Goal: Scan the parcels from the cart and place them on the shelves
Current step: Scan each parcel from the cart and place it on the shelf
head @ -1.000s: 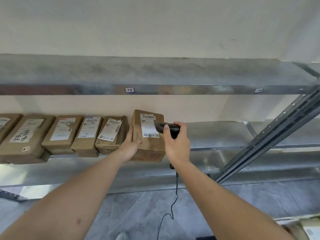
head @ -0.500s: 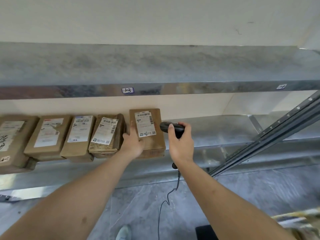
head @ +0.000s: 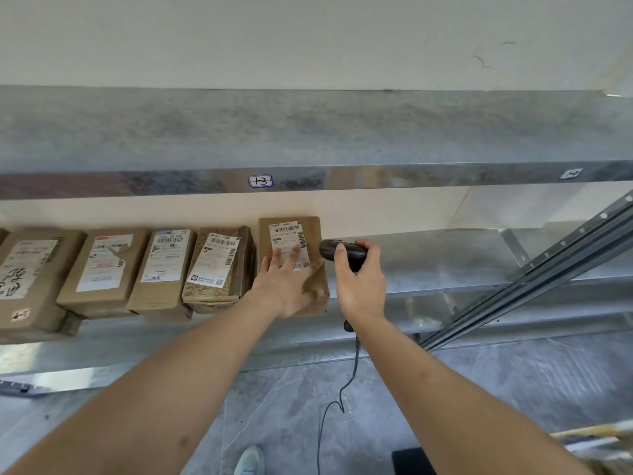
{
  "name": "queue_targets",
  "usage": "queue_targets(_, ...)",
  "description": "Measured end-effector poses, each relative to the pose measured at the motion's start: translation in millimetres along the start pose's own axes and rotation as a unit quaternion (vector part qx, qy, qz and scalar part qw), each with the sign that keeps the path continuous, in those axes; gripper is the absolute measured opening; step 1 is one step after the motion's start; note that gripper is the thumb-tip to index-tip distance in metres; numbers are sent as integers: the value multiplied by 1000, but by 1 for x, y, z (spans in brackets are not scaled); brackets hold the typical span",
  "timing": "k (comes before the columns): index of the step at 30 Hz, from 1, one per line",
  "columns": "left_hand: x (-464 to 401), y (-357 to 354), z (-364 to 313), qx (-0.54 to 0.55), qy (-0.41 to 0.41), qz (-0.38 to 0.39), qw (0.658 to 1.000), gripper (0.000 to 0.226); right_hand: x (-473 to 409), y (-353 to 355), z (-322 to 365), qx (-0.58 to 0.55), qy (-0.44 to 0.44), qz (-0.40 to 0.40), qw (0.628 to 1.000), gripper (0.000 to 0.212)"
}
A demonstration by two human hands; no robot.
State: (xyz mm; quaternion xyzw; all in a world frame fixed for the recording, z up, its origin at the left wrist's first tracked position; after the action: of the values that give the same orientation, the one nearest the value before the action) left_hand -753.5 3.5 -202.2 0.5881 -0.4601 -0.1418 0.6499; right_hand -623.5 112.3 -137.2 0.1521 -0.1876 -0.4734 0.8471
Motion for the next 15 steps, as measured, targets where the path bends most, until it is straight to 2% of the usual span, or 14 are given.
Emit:
queue_targets(7, 10, -4, 17, -28, -29, 12, 999, 77, 3, -4, 2, -5, 2, 5, 1000, 35)
queue_targets(15, 13, -8, 17, -19, -11, 18, 1000, 76, 8, -8, 2, 7, 3, 8, 1000, 35)
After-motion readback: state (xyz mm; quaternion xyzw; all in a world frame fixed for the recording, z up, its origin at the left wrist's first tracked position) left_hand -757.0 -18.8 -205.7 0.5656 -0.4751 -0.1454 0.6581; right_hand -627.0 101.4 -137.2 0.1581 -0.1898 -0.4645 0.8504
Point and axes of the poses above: each hand's wrist, its own x-axis away from the middle knuckle, its own y-axis out of the back of the hand, z = x × y, the point moved 8 cm from there along -x, towards the middle knuckle, and after that the axes turned 1 degree about x, right-handed, at the moved point
